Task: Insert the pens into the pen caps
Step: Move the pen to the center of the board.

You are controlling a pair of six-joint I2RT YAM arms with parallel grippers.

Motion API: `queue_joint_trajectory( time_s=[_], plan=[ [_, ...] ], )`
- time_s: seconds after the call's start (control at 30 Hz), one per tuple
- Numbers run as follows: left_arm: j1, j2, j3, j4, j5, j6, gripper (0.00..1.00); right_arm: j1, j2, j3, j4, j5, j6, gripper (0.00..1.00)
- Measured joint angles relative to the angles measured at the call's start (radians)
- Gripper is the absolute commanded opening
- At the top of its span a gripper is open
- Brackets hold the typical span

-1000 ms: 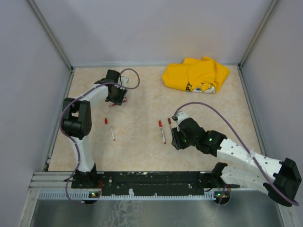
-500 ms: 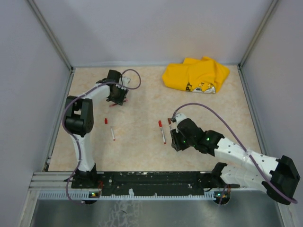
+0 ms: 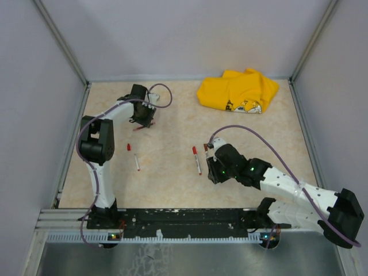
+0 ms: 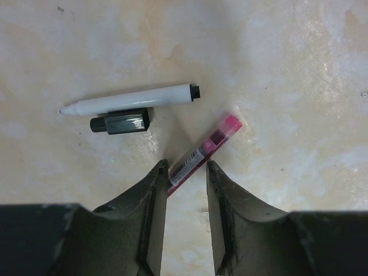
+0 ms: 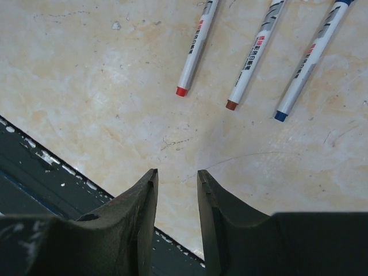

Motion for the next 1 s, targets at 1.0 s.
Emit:
queue_joint_trajectory(
  time_s=[1.0],
  plan=[
    [-0.115,-0.008,-0.003,-0.042,0.03,0.039,0.22,0.0,-0.001,0.0,0.0,0.001,0.0,0.34]
  ],
)
